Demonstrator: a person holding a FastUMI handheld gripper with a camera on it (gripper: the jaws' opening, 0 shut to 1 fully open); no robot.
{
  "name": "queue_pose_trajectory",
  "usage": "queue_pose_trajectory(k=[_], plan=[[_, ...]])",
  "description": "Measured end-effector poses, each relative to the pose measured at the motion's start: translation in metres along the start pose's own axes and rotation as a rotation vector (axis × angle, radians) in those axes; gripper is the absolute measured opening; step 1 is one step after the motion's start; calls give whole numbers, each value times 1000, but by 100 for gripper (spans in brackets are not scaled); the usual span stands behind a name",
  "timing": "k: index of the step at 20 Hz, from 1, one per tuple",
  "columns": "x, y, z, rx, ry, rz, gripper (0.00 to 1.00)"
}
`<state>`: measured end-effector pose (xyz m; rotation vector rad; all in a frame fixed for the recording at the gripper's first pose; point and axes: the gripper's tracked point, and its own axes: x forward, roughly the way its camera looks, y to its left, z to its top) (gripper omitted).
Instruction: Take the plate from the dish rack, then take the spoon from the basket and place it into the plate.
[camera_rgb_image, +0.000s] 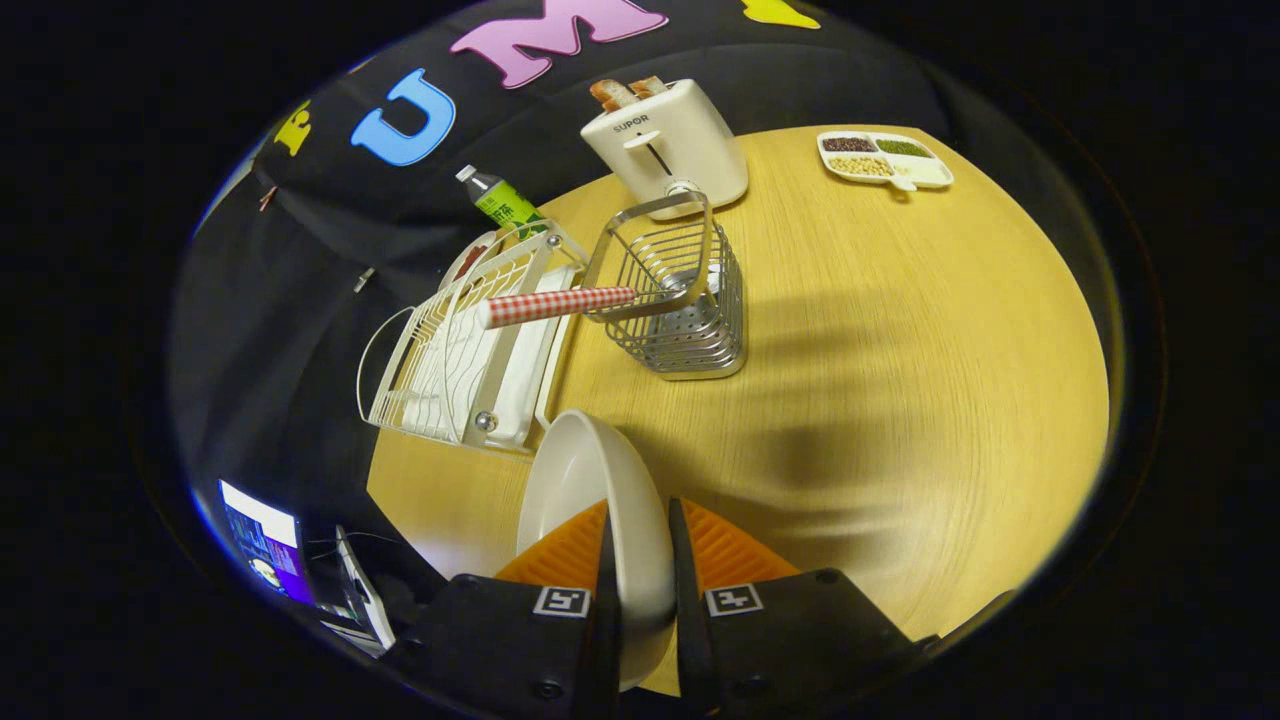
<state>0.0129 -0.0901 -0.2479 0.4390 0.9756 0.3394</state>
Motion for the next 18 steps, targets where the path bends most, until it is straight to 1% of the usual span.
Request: queue_pose_trajectory(k=[2,3,4,5,7,8,11,13,15,18], plan=[[5,-12,-5,-43,9,-45,32],[7,-18,-9,-77,15,-66,40],[4,-23,-9,-130,14,-86,41],[3,-24,-6,-187,-7,-97,61],[-5,-18,11,-293,-110,-110,100],[-14,-9,22,-329,-171,-105,98],[-31,20,59,-392,-338,-86,99],[-37,39,82,-438,-416,-70,98],[-34,52,96,-489,-457,-57,98],[-15,59,109,-542,-485,-51,98]])
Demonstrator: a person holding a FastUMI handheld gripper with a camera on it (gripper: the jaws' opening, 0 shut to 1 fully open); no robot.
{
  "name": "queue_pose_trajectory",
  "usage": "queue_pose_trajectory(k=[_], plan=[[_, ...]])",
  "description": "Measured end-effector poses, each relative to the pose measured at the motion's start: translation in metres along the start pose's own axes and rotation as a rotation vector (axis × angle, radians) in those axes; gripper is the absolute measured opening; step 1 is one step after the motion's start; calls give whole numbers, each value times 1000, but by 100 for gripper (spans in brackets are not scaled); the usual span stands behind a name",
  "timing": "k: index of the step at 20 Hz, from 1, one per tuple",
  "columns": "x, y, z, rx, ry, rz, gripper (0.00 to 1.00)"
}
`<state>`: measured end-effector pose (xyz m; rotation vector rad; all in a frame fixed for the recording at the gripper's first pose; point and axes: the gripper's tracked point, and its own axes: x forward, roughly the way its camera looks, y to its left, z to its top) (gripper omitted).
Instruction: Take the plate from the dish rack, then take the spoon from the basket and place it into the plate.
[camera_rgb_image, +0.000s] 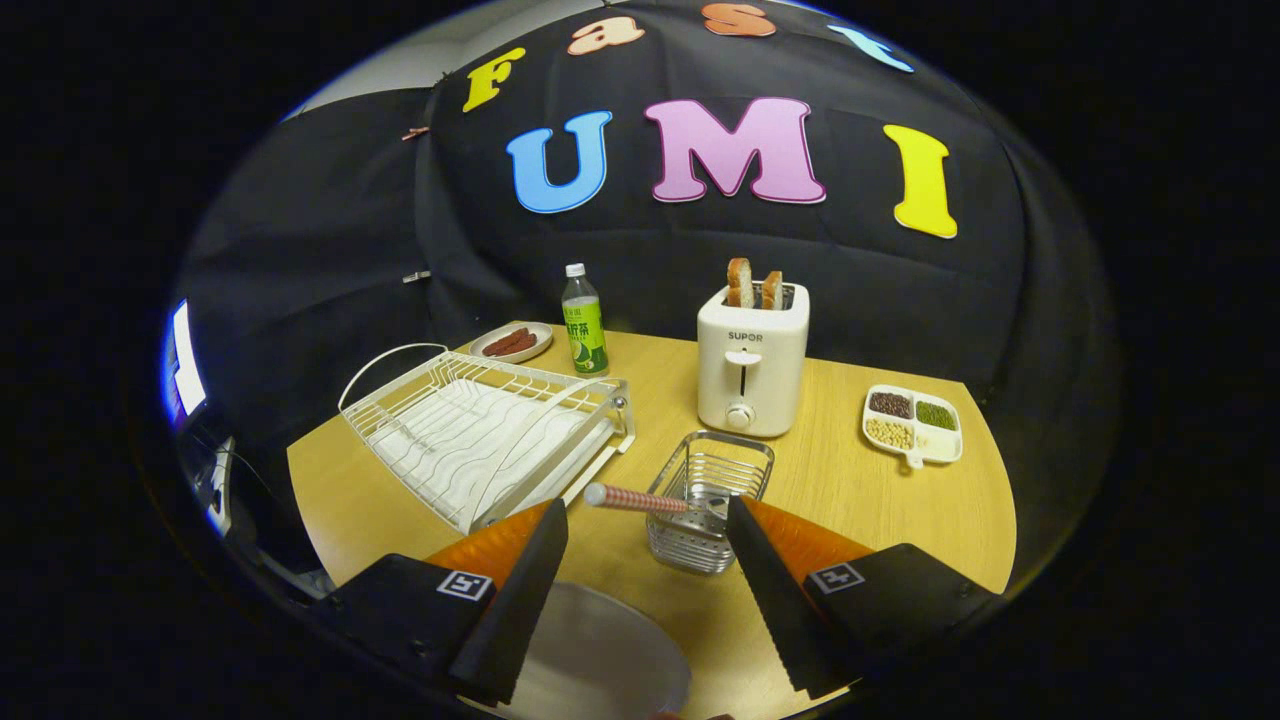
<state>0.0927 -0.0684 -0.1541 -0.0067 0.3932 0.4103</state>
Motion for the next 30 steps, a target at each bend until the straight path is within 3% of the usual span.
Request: queue_pose_trajectory(k=[3,8,10,11,14,17,21,23,30], plan=[[25,-5,-9,-63,-5,-18,98],[49,-6,-7,-100,-31,-40,89],[52,-9,-4,-110,-45,-50,82],[55,-14,-5,-112,-36,-65,69],[55,-19,0,-77,-35,-82,44],[54,-24,7,-59,-33,-110,40],[51,-42,20,-66,-34,-166,27],[51,-42,20,-54,-21,-154,16],[35,-51,43,-27,-42,-141,10]])
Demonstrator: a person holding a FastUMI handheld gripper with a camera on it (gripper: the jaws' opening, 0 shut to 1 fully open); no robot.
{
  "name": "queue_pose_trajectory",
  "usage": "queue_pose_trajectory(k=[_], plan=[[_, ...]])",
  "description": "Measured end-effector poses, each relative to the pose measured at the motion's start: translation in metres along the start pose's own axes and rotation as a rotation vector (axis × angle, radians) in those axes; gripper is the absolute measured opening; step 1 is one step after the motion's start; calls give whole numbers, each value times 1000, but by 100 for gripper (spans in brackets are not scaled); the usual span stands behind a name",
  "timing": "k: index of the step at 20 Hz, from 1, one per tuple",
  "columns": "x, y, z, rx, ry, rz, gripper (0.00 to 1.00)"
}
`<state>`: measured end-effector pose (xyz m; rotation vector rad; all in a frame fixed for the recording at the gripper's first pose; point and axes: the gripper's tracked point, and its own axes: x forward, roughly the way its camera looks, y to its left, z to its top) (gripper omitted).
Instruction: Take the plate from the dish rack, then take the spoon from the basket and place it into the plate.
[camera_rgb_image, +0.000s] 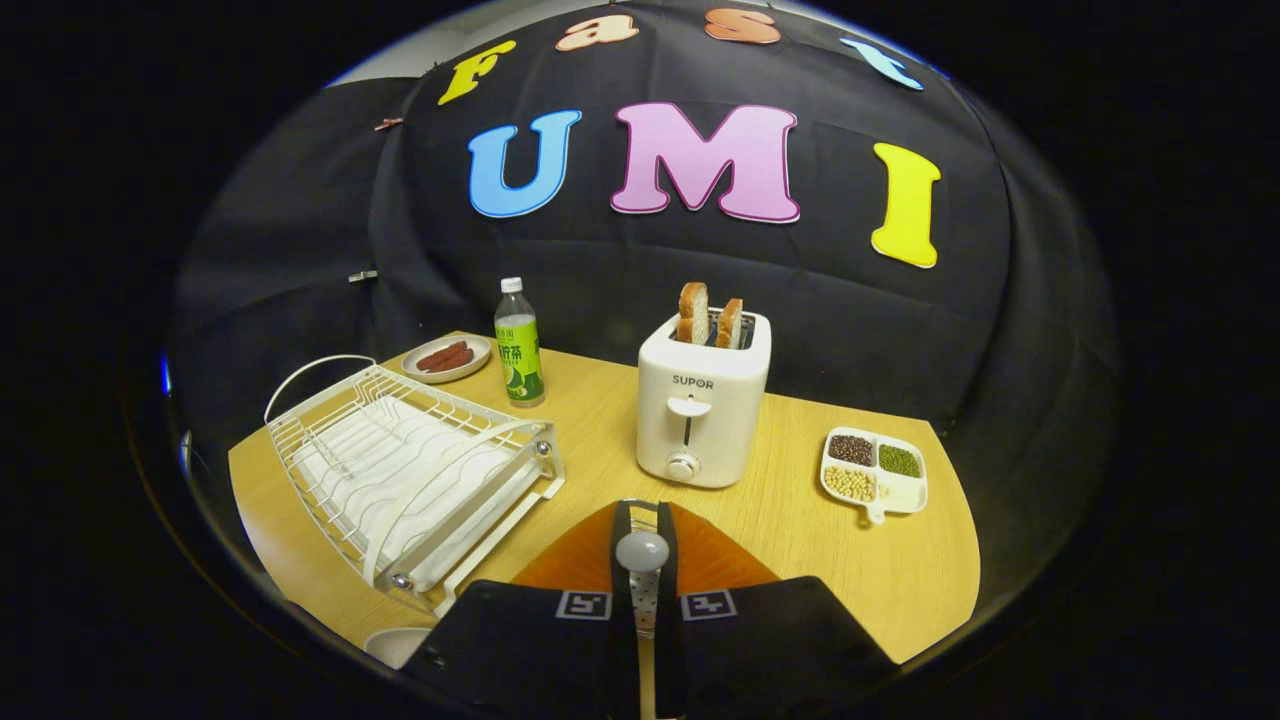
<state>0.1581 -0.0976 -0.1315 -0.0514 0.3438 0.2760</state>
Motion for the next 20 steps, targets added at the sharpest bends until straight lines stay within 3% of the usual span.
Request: queue_pose_trajectory(k=[11,20], plan=[[-74,35,60,17,-65,159,10],[-112,74,11,-39,4,284,10]])
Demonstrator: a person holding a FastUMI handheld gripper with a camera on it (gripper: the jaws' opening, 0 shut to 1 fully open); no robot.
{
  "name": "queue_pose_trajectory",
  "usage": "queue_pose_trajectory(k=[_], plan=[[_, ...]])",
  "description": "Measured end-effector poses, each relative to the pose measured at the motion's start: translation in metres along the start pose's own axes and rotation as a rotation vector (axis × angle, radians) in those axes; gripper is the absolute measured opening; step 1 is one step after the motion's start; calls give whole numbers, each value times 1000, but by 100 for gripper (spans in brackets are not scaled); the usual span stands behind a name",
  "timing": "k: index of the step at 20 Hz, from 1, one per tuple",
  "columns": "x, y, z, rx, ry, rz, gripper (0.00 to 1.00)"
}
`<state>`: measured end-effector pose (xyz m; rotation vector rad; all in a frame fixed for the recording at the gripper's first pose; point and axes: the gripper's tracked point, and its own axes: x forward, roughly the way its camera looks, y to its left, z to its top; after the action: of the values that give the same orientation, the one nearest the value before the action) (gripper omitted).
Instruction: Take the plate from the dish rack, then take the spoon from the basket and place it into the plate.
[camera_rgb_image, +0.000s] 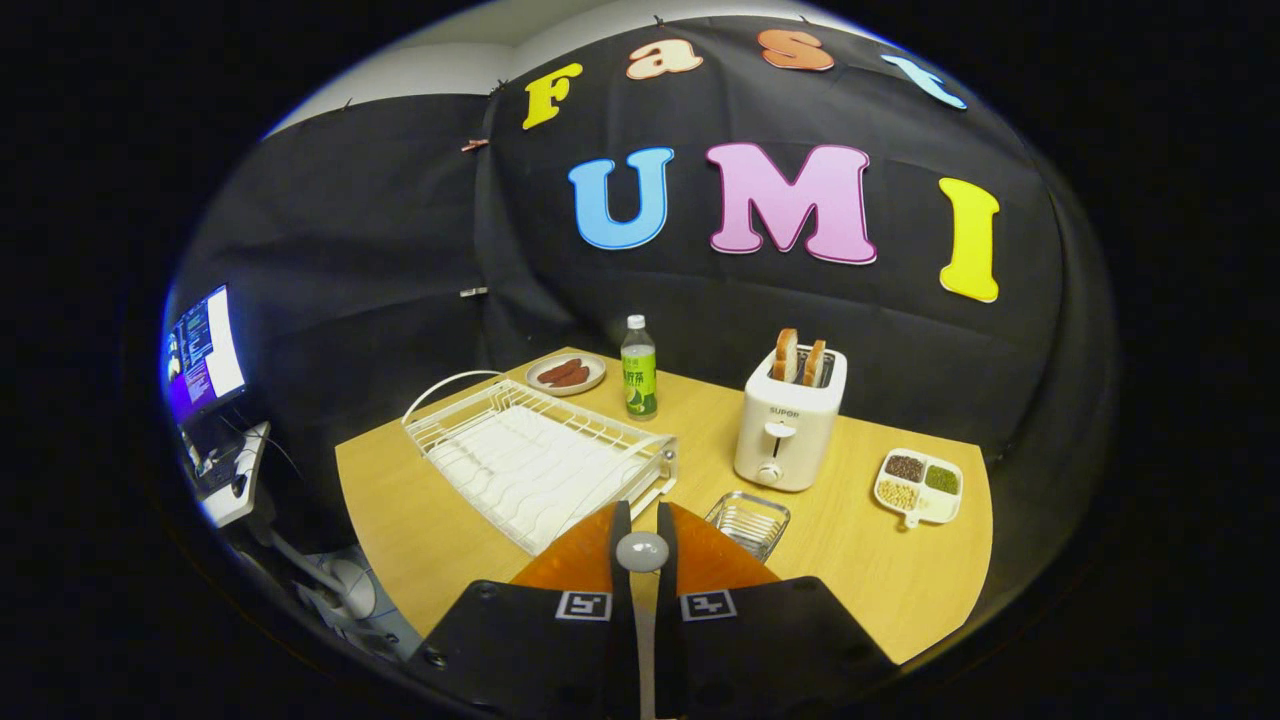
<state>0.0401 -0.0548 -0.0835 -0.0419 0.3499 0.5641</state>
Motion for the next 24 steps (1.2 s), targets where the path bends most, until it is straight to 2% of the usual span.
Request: queue_pose_trajectory(k=[6,9,16,24], plan=[[4,30,-59,-24,78,92,10],[12,34,-87,-46,123,104,10],[9,37,-96,-59,141,115,15],[-5,30,-126,11,241,95,20]])
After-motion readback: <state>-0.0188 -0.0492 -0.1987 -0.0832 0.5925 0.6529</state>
